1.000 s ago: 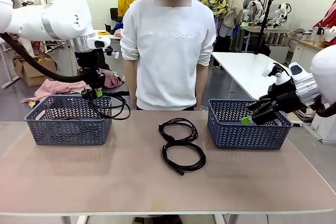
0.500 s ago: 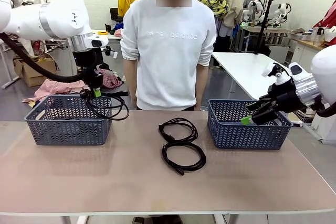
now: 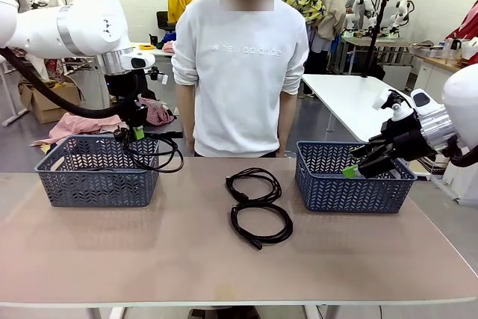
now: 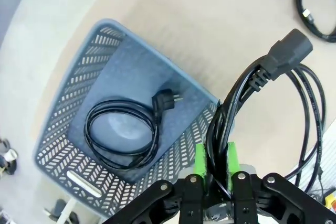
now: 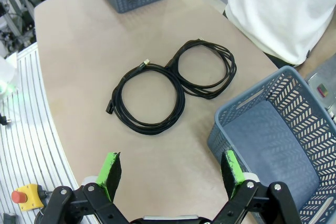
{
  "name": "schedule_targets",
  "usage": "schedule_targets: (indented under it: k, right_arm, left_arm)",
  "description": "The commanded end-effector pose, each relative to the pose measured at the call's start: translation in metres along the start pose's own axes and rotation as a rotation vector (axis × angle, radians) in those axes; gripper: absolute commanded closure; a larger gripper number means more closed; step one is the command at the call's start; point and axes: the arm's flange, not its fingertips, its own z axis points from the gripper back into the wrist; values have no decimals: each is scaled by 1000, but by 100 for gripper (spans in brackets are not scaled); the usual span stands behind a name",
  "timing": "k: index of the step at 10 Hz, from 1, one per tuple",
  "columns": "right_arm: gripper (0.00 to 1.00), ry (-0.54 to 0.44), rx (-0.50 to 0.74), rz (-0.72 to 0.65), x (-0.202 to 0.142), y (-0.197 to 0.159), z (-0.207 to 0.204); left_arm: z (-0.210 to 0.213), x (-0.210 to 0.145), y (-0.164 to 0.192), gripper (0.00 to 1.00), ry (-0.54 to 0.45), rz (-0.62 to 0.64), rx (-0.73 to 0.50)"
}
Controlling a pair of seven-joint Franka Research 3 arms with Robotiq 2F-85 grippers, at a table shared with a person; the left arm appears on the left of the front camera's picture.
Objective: Organize the cables according to human instructions.
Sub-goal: Pick up a bundle of cables and place it in the basket indicated by the human.
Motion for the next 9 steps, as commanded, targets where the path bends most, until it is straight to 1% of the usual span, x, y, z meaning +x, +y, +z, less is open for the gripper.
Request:
schedule_targets:
  k: [1, 3, 4, 5, 6, 8, 9]
  right_arm:
    - [0, -25, 8, 17, 1, -4, -2]
    - [0, -25, 8, 17, 1, -4, -2]
    - [0, -25, 8, 17, 1, -4, -2]
    - [0, -25, 8, 17, 1, -4, -2]
    - [0, -25, 8, 17, 1, -4, -2]
    - [0, -25, 8, 17, 1, -4, -2]
    - [0, -25, 8, 17, 1, -4, -2]
  left_arm:
    - [5, 4, 34, 81, 41, -44, 21]
    - [10, 7, 68, 81, 64, -141, -24]
    - [16, 3, 85, 81, 72, -178, -12]
    - [22, 0, 101, 81, 60, -223, -54]
    - [26, -4, 114, 81, 75, -276, -51]
    - [24, -8, 135, 81, 127, -406, 11]
    - [20, -10, 139, 81, 118, -423, 53]
